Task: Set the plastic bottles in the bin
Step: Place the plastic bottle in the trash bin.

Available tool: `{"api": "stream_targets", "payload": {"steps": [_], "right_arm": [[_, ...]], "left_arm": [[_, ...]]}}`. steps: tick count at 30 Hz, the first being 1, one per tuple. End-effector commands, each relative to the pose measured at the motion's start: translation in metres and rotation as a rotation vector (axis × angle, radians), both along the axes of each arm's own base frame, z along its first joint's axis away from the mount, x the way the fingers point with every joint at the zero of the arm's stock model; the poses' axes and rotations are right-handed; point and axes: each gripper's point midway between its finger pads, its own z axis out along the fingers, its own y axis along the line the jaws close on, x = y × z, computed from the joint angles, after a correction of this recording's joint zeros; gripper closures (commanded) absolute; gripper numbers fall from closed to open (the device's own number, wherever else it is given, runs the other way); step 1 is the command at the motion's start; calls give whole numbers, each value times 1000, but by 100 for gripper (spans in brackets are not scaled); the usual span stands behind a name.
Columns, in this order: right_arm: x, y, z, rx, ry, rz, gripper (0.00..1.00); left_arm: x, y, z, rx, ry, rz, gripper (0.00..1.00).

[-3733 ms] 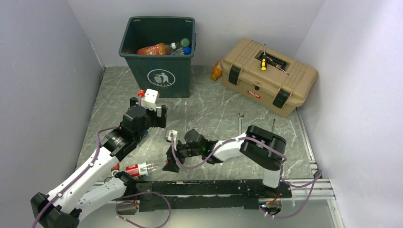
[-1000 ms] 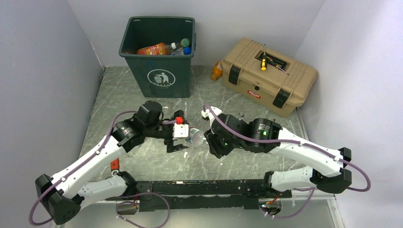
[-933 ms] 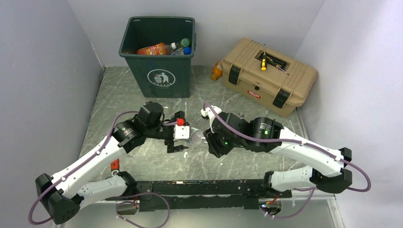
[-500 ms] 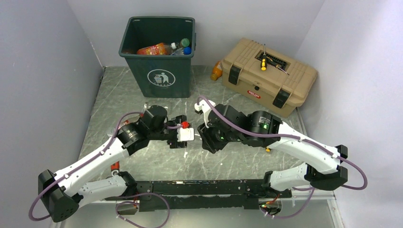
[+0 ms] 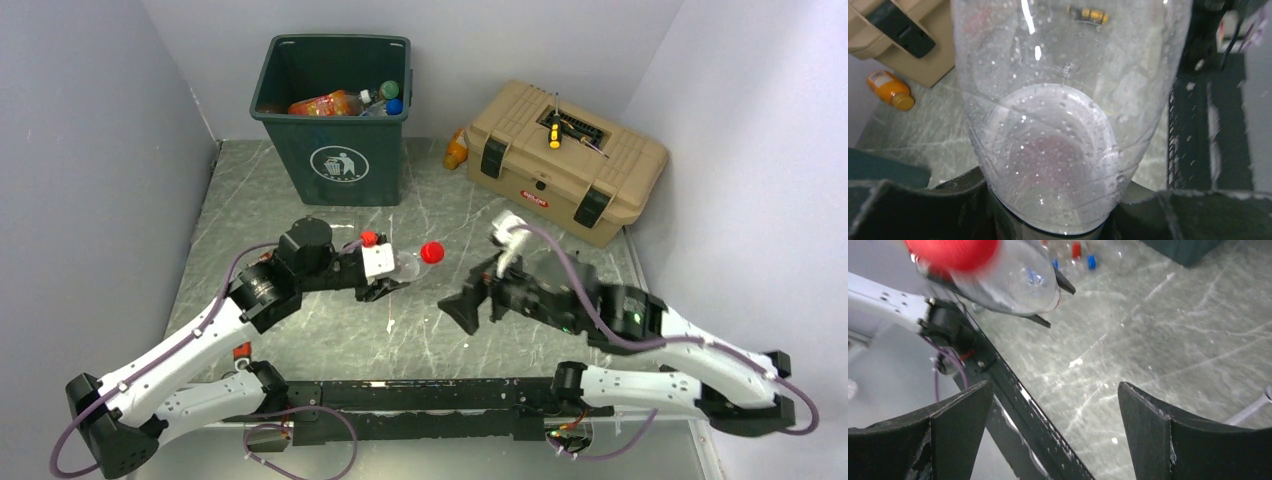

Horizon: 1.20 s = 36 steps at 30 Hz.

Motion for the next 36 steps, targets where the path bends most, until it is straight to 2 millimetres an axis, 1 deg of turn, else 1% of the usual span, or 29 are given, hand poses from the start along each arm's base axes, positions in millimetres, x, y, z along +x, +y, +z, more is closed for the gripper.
{"api": "stream_targets", "payload": {"steps": [1,3,5,8,10,12,16,20,21,24,26,27,28,29,30,32,33,34,36], "right_arm": [[3,4,55,490,-236,11,0],[-3,6,50,558,-269,48,0],[-4,11,45,556,-273,66,0],[-4,25,41,566,-275,96,0],[-2,33,43,582,-280,97,0],[-1,40,53,613,-298,110,0],[-2,49,72,675,-325,128,0],[8,64,72,637,-324,112,1],[9,69,71,623,-318,113,3],[16,82,66,595,-306,103,15],[18,84,68,616,-313,97,23],[17,85,72,639,-323,99,28],[17,86,73,645,-327,103,36],[17,87,74,643,-328,108,43],[16,88,73,640,-329,112,49],[16,88,72,631,-333,118,57],[15,86,70,625,-334,120,60],[15,85,68,618,-337,120,62],[15,79,64,604,-342,109,64]], "left_arm": [[-19,-23,90,-302,172,-46,68],[-26,-32,110,-399,292,-71,69],[-27,-37,128,-510,382,-69,67],[-24,-38,146,-676,481,-55,65],[-22,-36,158,-775,540,-50,65],[-21,-36,166,-829,567,-61,65],[-23,-37,173,-858,606,-84,65],[-27,-36,177,-861,608,-95,65],[-27,-35,176,-861,605,-96,66],[-28,-34,175,-852,602,-93,65],[-28,-34,174,-846,588,-87,65],[-27,-34,172,-841,592,-82,65],[-28,-33,172,-838,592,-83,63],[-29,-34,171,-834,590,-86,59],[-30,-34,171,-828,588,-89,50],[-31,-32,172,-818,574,-84,23],[-29,-29,174,-818,558,-64,11],[-28,-25,177,-823,535,-42,2],[-22,-13,186,-833,471,36,1]]}}
